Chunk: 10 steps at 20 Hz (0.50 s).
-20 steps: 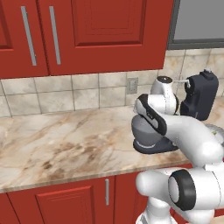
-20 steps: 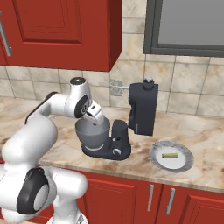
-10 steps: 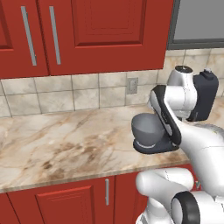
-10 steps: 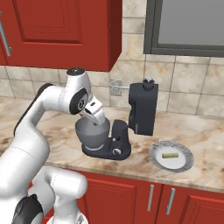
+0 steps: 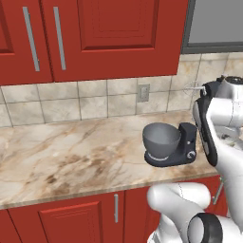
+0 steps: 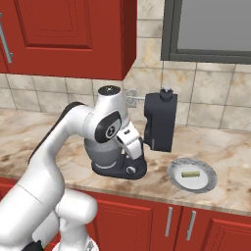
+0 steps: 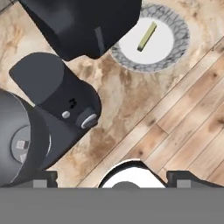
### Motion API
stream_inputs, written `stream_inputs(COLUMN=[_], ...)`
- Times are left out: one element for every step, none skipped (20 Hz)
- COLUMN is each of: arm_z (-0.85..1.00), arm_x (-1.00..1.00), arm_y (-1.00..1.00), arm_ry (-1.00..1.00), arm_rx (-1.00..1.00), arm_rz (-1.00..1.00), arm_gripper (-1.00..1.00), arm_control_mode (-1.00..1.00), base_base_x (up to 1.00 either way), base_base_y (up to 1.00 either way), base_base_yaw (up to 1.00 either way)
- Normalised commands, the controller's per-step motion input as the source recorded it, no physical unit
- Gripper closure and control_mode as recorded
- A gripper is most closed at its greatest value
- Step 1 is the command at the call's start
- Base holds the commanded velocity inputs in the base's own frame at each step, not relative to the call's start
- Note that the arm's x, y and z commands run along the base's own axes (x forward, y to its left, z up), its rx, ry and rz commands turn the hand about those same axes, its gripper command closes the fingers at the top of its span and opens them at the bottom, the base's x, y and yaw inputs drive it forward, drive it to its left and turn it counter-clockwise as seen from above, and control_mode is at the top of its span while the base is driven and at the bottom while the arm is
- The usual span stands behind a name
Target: Add butter and sugar cubes to the stand mixer bowl and then turn on the stand mixer to begin making frosting.
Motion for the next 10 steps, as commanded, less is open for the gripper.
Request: stream_inputs(arm_z=[0.0,0.0,0.0,0.0,-0.03,-0.06,-0.08,-0.08,-0.11,-0.11], arm_x=[-0.31,-0.29,-0.27,-0.21,-0.16,-0.15,-0.12,-0.09,-0.05,-0.08], arm_y=[-1.0,-1.0,-1.0,-1.0,-1.0,-1.0,-1.0,-1.0,-1.0,-1.0], arm_ry=[0.0,0.0,0.0,0.0,0.0,0.0,0.0,0.0,-0.02,-0.02], arm_rx=[0.01,0.02,0.04,0.05,0.07,0.09,0.11,0.13,0.13,0.14], arm_rz=[-0.15,-0.13,-0.11,-0.1,-0.08,-0.07,-0.05,-0.04,-0.02,-0.01], arm_gripper=[-1.0,-1.0,-1.0,-1.0,-1.0,-1.0,-1.0,-1.0,-1.0,-1.0], arm_control_mode=[-1.0,-1.0,-1.0,-1.0,-1.0,-1.0,-1.0,-1.0,-1.0,-1.0], base_base_x=[0.0,0.0,0.0,0.0,0.0,0.0,0.0,0.0,0.0,0.0], base_base_y=[0.0,0.0,0.0,0.0,0.0,0.0,0.0,0.0,0.0,0.0], base_base_yaw=[0.0,0.0,0.0,0.0,0.0,0.0,0.0,0.0,0.0,0.0])
